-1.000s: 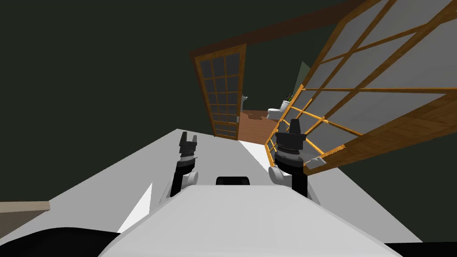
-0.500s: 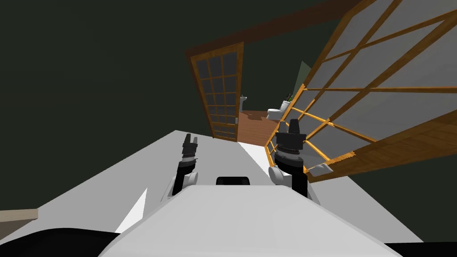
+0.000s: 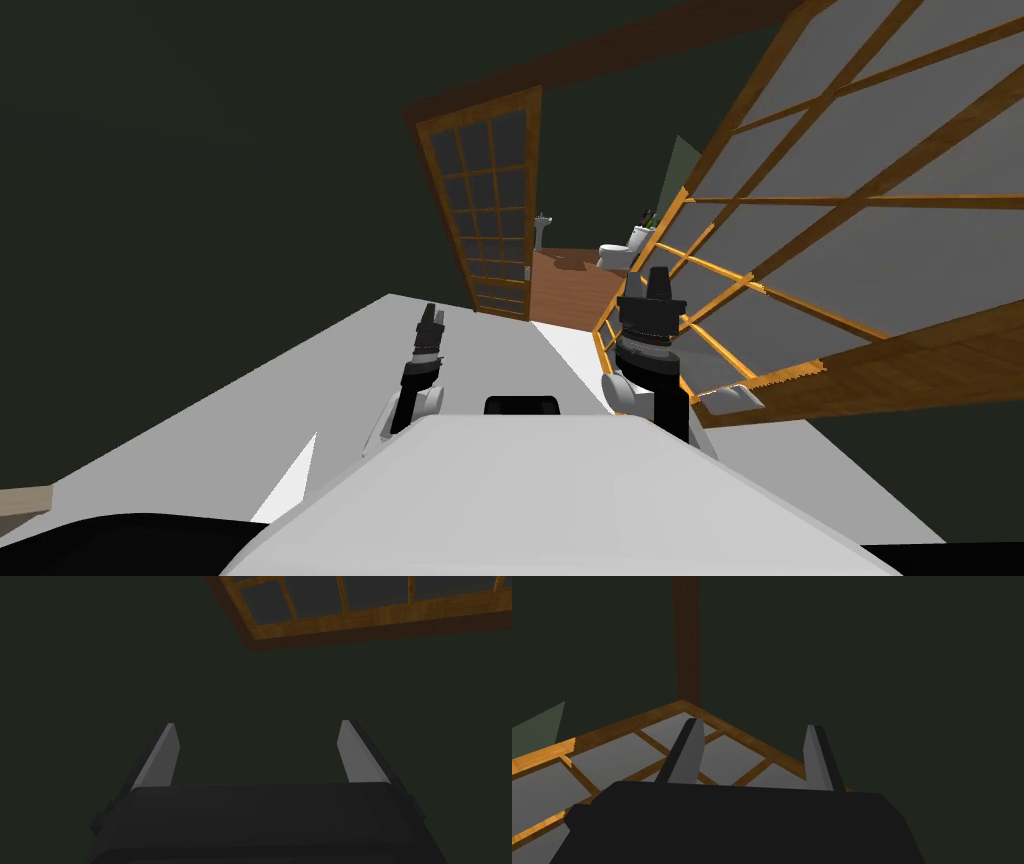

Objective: Pull the door open

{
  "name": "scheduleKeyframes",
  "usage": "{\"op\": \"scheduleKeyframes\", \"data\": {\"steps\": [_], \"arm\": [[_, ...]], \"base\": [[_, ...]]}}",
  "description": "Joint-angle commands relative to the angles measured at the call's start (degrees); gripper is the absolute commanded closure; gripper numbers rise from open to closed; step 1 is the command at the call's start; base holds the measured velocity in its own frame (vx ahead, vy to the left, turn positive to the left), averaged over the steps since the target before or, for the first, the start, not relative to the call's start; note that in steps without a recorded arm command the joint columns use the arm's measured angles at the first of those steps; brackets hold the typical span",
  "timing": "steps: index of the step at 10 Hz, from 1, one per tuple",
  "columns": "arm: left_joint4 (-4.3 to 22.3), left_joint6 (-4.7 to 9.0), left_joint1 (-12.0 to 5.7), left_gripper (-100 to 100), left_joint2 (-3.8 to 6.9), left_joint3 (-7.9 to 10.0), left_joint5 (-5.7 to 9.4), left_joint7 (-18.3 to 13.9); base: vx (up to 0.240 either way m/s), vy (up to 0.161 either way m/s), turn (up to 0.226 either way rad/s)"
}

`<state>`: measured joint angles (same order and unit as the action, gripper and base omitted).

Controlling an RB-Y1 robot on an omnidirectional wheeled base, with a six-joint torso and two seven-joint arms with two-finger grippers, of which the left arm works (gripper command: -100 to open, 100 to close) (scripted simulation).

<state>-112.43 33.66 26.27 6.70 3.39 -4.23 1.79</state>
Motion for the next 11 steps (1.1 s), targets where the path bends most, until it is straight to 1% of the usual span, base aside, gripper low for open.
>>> {"op": "scheduleKeyframes", "data": {"steps": [1, 2, 3, 5, 11], "arm": [[2.01, 1.11, -0.36, -100, 0.40, 0.29, -0.84, 1.61], [2.93, 1.51, -0.60, -100, 0.59, 0.43, -1.24, 2.32], [4.76, 2.33, -1.08, -100, 0.96, 0.71, -2.06, 3.76], [6.72, 3.20, -1.60, -100, 1.32, 1.00, -2.93, 5.29], [12.83, 5.93, -3.21, -100, 2.37, 1.94, -5.66, 10.07]], "base": [[0.124, -0.077, -0.006], [0.110, -0.070, -0.002], [0.138, -0.079, -0.009], [0.129, -0.068, -0.006], [0.094, -0.062, -0.005]]}}
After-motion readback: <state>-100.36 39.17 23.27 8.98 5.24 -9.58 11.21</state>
